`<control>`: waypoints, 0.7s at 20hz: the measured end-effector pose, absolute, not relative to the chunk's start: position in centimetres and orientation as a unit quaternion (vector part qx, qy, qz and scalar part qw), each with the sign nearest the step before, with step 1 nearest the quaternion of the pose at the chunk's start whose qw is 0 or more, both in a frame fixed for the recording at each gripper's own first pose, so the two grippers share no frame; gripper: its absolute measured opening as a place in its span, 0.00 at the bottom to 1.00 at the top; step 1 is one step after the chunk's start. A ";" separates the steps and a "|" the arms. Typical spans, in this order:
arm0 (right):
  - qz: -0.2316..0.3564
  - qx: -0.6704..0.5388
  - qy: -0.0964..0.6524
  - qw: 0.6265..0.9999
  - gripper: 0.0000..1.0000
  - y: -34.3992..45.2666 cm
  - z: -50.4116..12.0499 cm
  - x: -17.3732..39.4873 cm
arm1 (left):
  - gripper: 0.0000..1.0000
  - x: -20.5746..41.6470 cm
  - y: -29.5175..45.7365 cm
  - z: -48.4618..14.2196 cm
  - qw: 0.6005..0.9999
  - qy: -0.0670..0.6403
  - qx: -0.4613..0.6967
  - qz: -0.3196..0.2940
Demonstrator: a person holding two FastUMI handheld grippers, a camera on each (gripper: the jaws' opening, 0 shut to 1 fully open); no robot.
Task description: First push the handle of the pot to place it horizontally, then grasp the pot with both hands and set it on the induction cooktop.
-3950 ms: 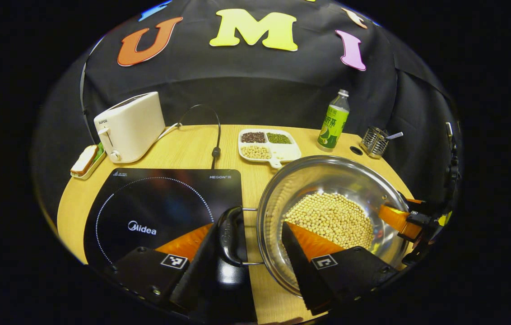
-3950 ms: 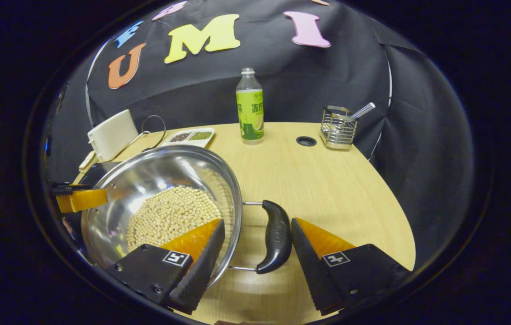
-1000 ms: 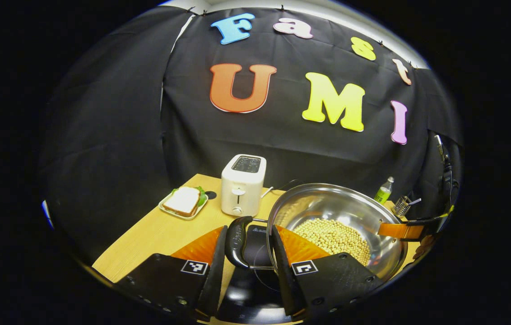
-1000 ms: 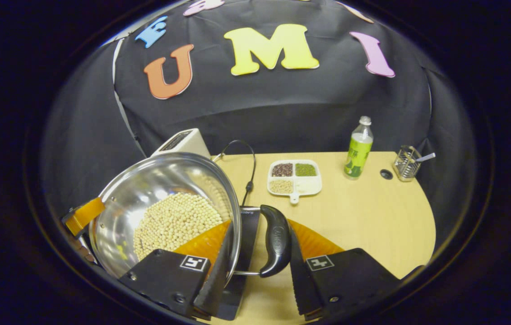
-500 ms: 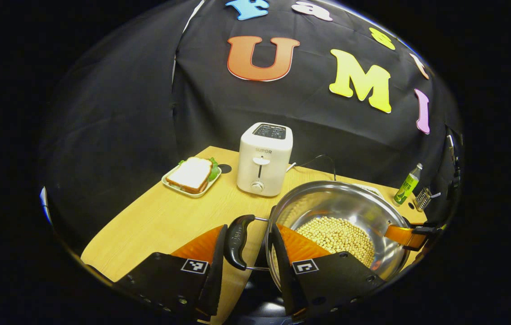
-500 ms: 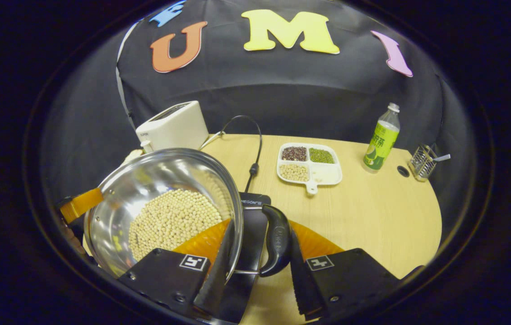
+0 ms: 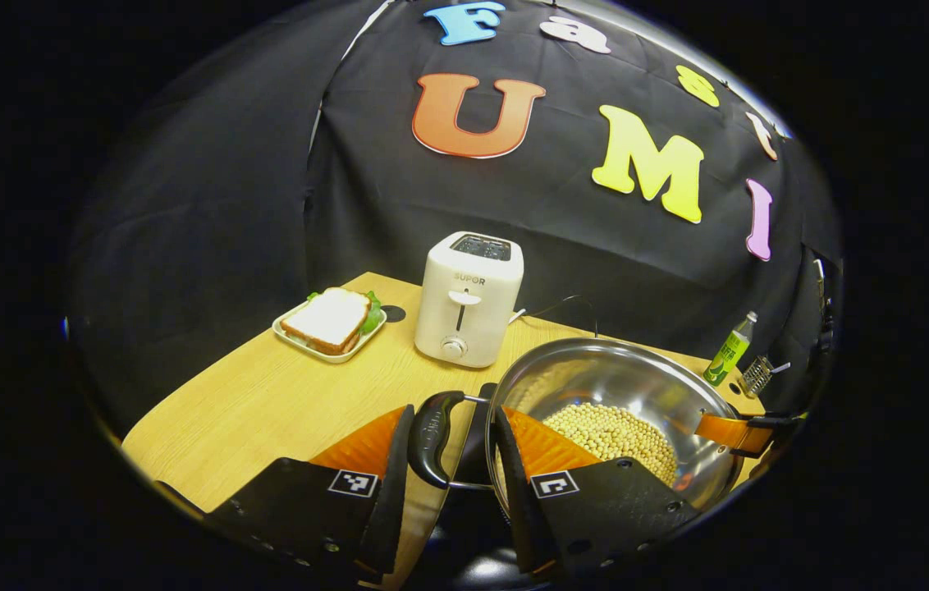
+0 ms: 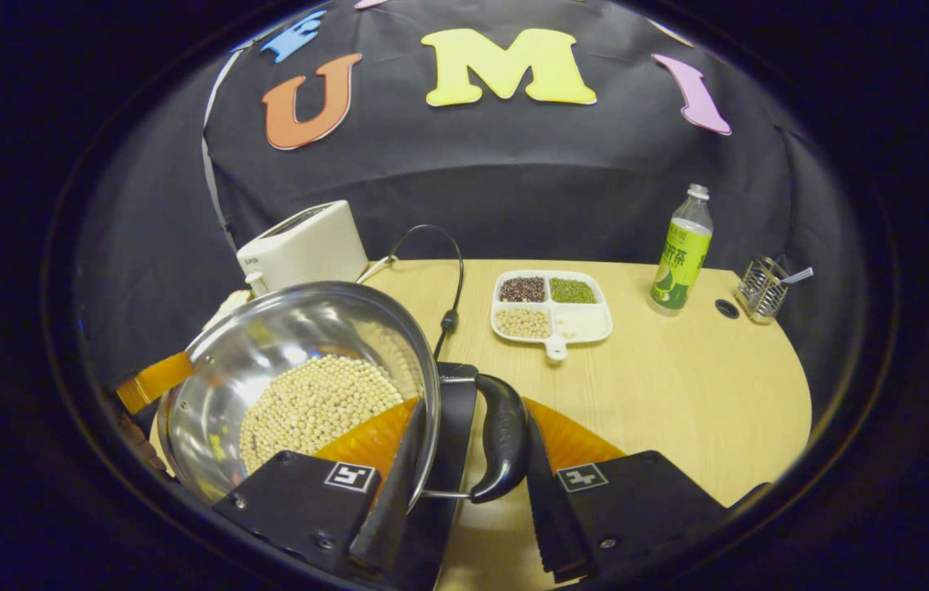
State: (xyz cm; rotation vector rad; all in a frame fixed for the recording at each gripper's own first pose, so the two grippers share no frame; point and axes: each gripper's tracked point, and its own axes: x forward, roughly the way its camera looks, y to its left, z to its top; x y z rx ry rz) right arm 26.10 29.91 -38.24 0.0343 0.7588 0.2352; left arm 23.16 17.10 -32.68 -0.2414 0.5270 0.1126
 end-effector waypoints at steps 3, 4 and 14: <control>0.111 0.042 0.355 0.927 0.67 30.1 -38.0 26.3 | 0.53 23.2 17.2 -32.4 0.954 0.256 -0.146 0.051; 0.111 0.050 0.348 0.930 0.67 30.0 -37.9 26.4 | 0.53 23.2 17.2 -32.3 0.953 0.254 -0.160 0.048; 0.157 0.120 0.248 0.948 0.94 30.2 -33.7 26.3 | 0.83 22.5 18.9 -29.3 0.958 0.202 -0.193 0.065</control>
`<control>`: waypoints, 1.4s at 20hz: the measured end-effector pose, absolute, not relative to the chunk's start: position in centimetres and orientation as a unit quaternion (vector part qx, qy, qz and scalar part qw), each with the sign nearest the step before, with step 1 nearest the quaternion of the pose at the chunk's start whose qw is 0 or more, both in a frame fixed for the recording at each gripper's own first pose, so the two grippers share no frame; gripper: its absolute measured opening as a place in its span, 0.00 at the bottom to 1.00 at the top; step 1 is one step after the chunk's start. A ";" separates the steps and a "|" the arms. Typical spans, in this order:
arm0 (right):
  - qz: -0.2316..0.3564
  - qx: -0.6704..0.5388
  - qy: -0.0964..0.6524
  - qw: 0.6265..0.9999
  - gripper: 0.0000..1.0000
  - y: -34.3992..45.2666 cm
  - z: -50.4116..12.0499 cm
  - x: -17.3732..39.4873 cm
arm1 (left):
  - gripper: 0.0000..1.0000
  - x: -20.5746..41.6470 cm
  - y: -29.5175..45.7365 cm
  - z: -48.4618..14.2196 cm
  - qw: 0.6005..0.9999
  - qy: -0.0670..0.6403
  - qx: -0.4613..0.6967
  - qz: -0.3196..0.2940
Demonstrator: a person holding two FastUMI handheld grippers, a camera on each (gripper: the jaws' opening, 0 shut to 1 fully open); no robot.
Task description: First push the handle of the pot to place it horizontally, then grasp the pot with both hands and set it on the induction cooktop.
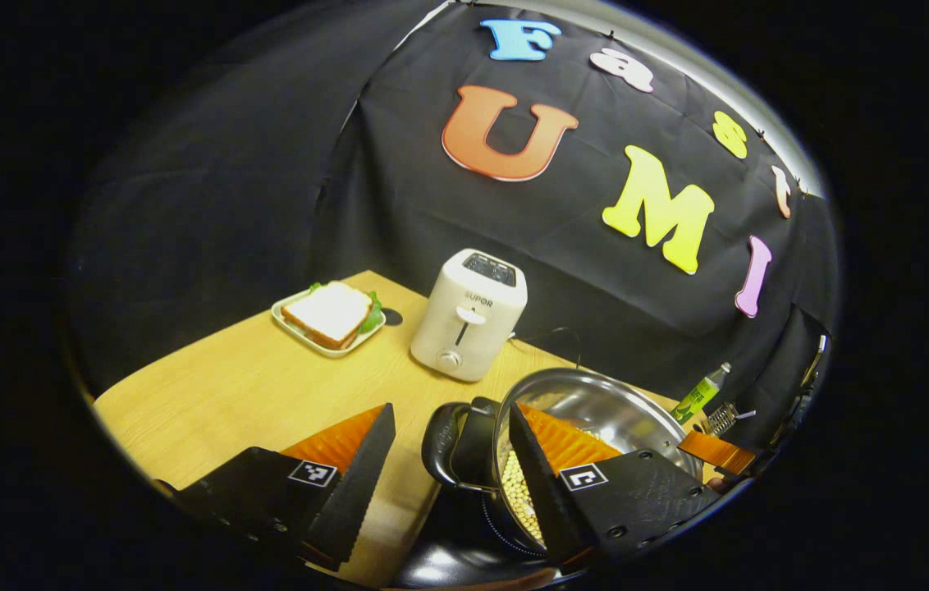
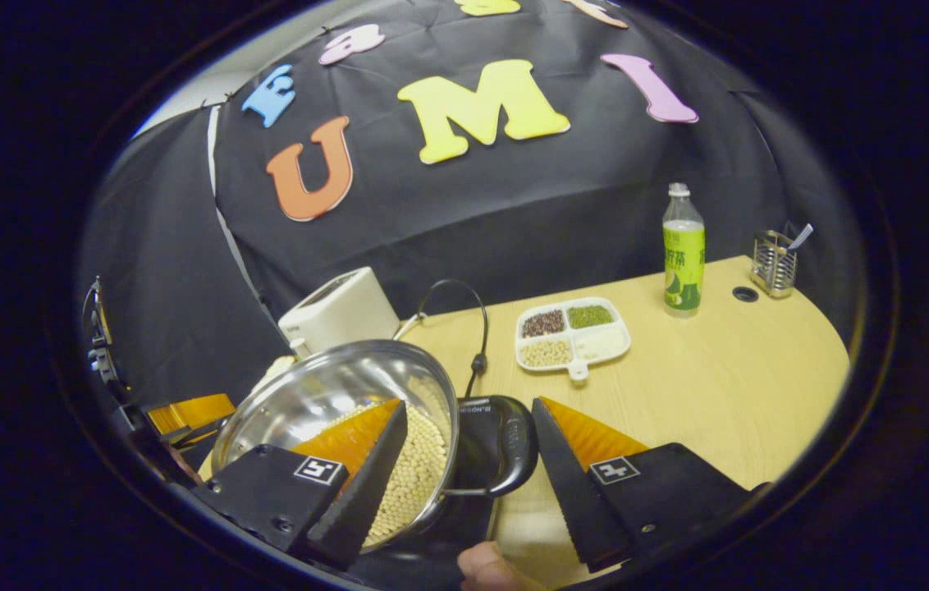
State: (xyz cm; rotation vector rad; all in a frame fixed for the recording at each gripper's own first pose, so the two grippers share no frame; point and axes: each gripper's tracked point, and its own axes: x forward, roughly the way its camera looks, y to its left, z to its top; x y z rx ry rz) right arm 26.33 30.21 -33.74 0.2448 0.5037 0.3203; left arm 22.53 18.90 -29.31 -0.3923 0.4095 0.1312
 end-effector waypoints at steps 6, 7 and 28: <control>0.148 0.111 0.222 0.957 0.96 28.1 -31.8 21.7 | 0.78 18.6 18.5 -25.6 0.972 0.176 -0.144 0.065; 0.148 0.107 0.216 0.959 0.96 27.7 -31.0 20.8 | 0.93 17.6 18.2 -24.8 0.974 0.172 -0.135 0.063; 0.054 0.009 0.027 0.998 0.96 8.3 -9.2 1.4 | 0.94 -0.1 6.7 -2.6 0.999 0.004 -0.021 0.044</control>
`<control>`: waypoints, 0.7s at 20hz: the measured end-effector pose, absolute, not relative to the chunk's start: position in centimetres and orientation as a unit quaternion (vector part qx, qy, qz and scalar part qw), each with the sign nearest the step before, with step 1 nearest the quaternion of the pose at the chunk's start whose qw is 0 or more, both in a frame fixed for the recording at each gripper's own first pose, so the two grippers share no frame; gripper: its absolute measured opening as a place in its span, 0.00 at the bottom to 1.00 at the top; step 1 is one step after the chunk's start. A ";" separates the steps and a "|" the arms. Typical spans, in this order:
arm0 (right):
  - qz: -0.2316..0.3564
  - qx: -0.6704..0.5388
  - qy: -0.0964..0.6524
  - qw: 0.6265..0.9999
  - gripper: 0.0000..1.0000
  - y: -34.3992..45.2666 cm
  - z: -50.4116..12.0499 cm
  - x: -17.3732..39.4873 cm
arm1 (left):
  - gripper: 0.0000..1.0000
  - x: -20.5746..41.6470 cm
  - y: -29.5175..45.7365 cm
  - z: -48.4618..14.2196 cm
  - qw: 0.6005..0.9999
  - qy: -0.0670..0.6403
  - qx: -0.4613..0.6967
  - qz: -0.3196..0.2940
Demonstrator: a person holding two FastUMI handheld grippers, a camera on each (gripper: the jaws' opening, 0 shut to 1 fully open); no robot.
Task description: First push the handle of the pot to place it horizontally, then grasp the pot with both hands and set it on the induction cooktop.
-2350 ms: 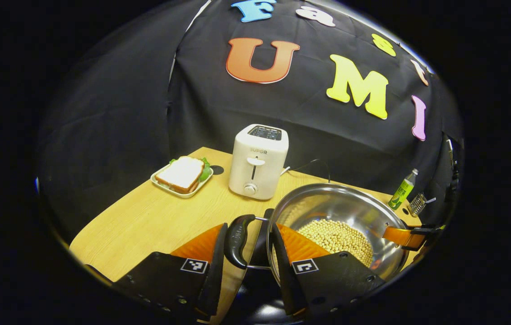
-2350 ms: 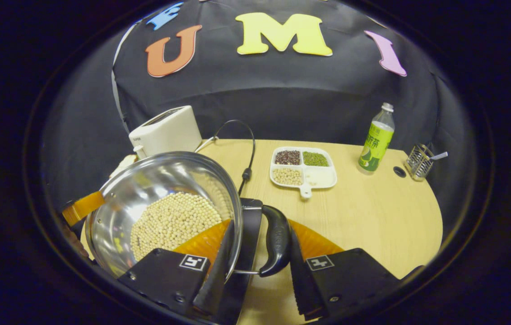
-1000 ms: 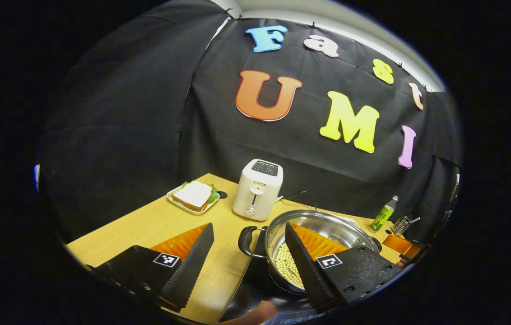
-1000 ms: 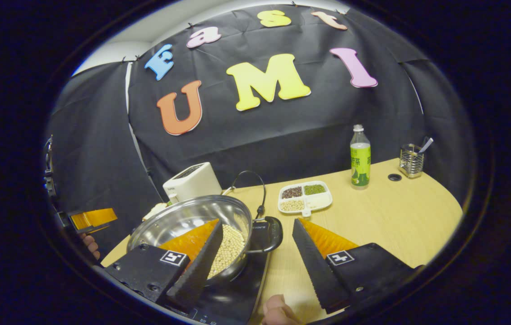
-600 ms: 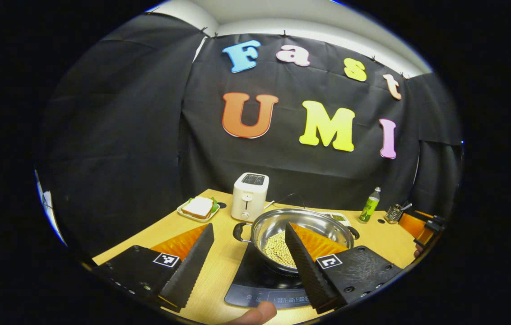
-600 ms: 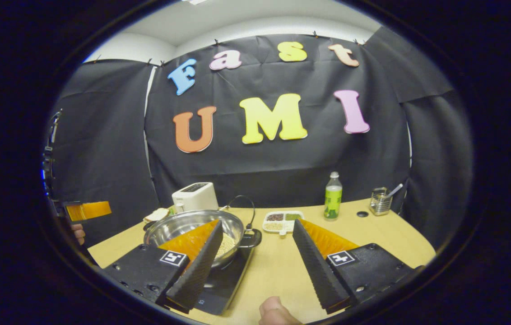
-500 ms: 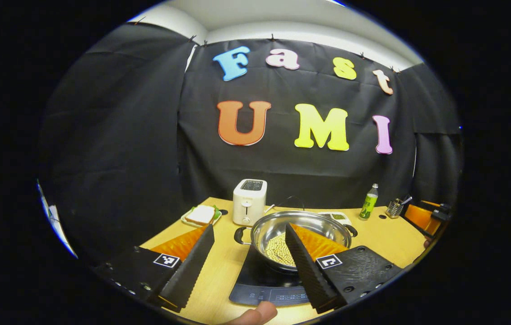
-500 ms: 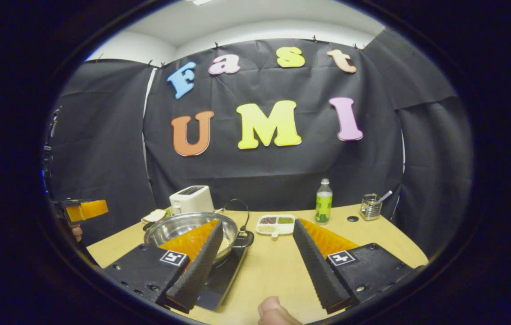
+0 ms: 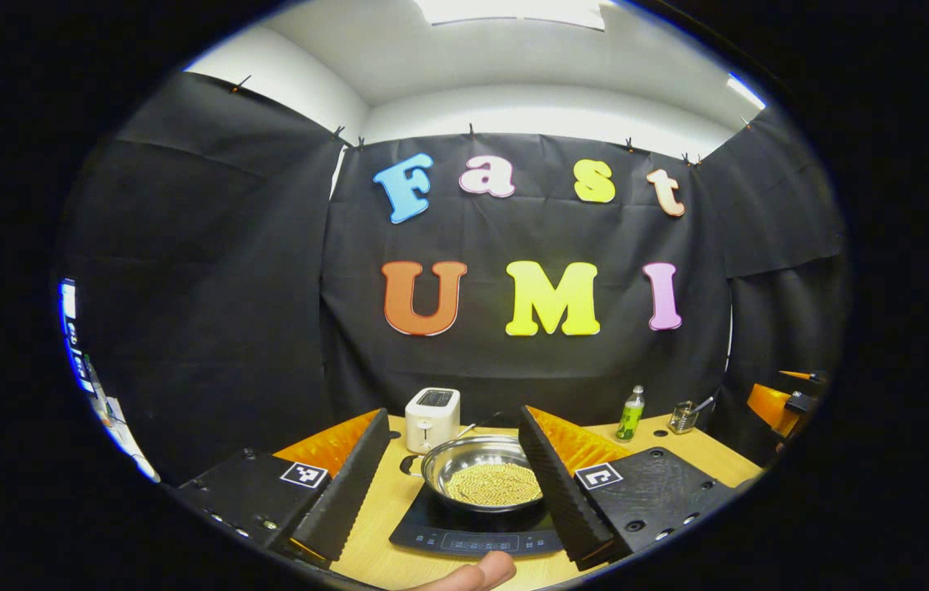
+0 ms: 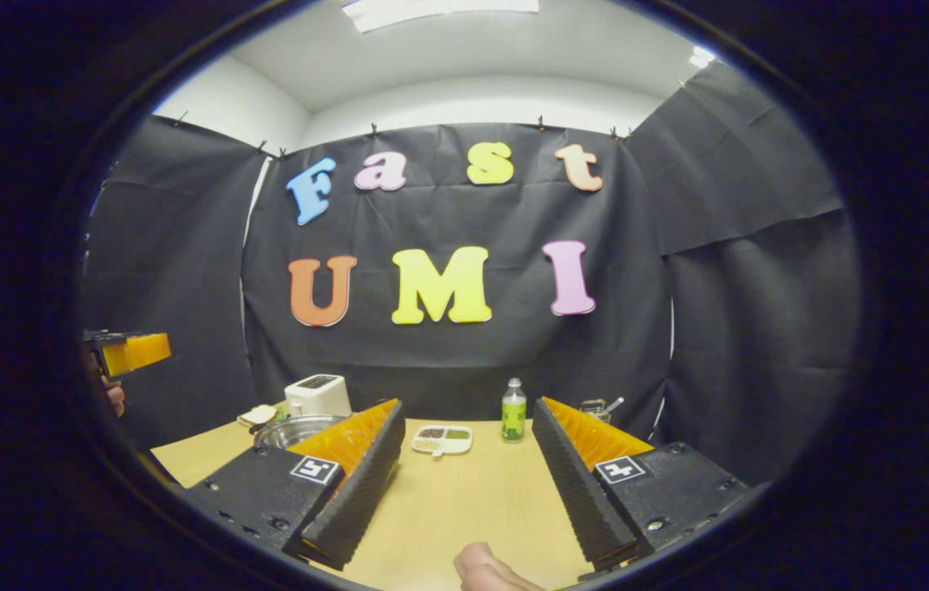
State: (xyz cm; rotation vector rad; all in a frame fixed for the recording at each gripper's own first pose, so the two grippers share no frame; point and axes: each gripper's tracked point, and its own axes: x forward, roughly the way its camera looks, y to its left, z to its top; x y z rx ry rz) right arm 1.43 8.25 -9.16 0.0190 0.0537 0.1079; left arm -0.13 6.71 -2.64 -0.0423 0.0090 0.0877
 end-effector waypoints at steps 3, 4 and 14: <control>0.035 -0.007 0.018 0.999 0.96 6.0 -7.6 -0.3 | 0.94 -1.8 4.8 -0.9 0.999 -0.014 -0.034 0.031; 0.035 -0.007 0.014 0.999 0.96 5.8 -7.1 -1.0 | 0.94 -2.4 4.4 -0.2 0.999 -0.022 -0.036 0.028; 0.032 -0.018 -0.030 0.999 0.98 4.3 -4.4 -4.7 | 0.94 -5.0 1.4 -0.5 0.999 -0.029 -0.024 0.001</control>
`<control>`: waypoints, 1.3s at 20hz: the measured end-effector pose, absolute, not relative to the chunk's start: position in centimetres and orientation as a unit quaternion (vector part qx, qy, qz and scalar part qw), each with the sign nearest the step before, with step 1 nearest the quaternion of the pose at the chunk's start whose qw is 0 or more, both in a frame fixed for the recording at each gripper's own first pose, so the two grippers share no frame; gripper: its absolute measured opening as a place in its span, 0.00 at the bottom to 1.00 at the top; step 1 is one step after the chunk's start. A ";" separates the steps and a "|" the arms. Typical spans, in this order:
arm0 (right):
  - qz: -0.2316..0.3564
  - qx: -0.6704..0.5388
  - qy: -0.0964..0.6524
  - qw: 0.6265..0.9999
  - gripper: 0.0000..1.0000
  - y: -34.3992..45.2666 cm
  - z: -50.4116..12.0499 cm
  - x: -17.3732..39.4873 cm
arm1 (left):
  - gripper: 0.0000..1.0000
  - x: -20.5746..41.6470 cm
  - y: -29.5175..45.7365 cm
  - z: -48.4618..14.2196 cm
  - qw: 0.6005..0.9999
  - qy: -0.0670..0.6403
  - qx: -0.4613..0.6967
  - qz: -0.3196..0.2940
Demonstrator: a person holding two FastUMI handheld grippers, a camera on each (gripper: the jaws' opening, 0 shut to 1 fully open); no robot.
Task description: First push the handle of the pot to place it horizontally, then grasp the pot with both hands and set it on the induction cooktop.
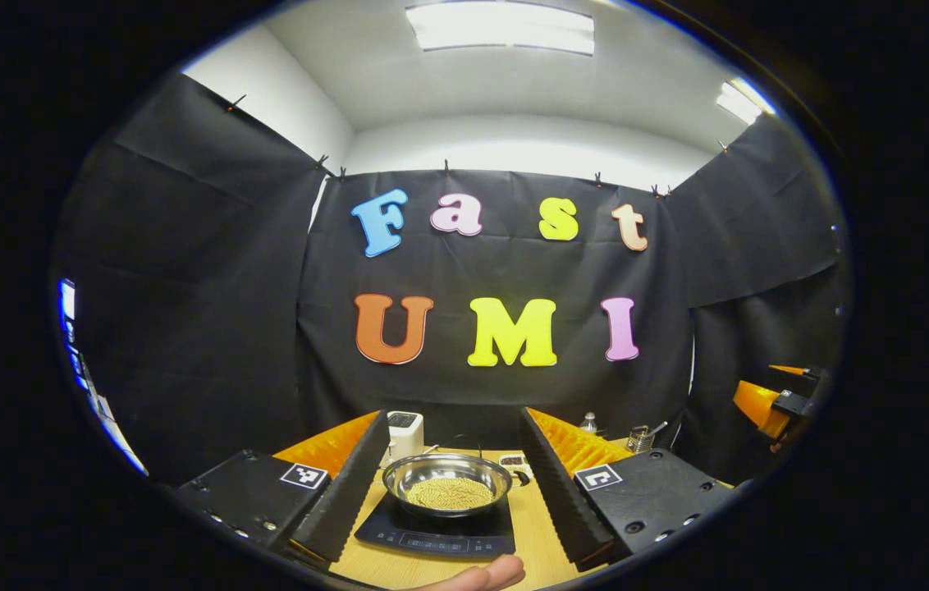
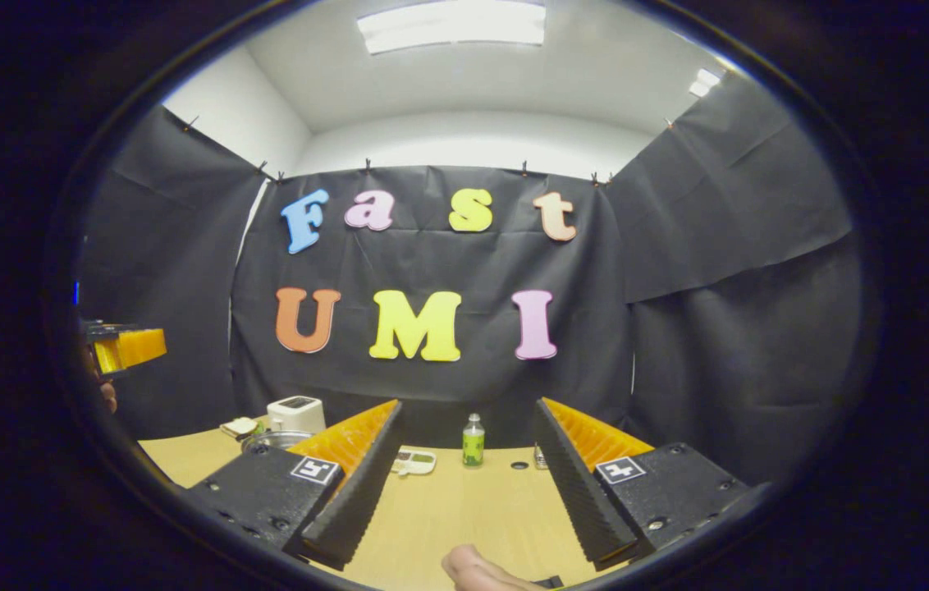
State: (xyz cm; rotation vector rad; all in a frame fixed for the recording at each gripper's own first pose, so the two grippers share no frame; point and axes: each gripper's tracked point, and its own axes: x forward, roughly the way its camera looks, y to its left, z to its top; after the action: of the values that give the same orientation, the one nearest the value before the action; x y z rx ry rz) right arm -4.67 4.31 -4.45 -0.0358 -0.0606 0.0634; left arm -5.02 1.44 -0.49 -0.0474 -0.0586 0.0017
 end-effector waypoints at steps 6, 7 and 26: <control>0.040 -0.022 -0.025 0.999 0.96 4.8 -4.8 -4.4 | 0.94 -4.6 0.7 -0.7 1.000 -0.023 -0.015 -0.010; 0.037 -0.024 -0.024 0.999 0.96 4.7 -4.9 -4.3 | 0.94 -4.6 0.7 -0.7 1.000 -0.024 -0.013 -0.008; 0.016 -0.030 -0.019 0.999 0.96 2.5 -5.7 -4.8 | 0.94 -4.1 -1.8 -2.9 0.999 -0.002 0.029 -0.023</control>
State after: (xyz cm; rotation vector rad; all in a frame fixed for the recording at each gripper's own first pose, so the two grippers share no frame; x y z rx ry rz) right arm -4.81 2.51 -5.66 -0.0600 -0.0372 0.0320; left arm -4.13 -1.77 -2.88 0.0573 -0.0048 -0.0459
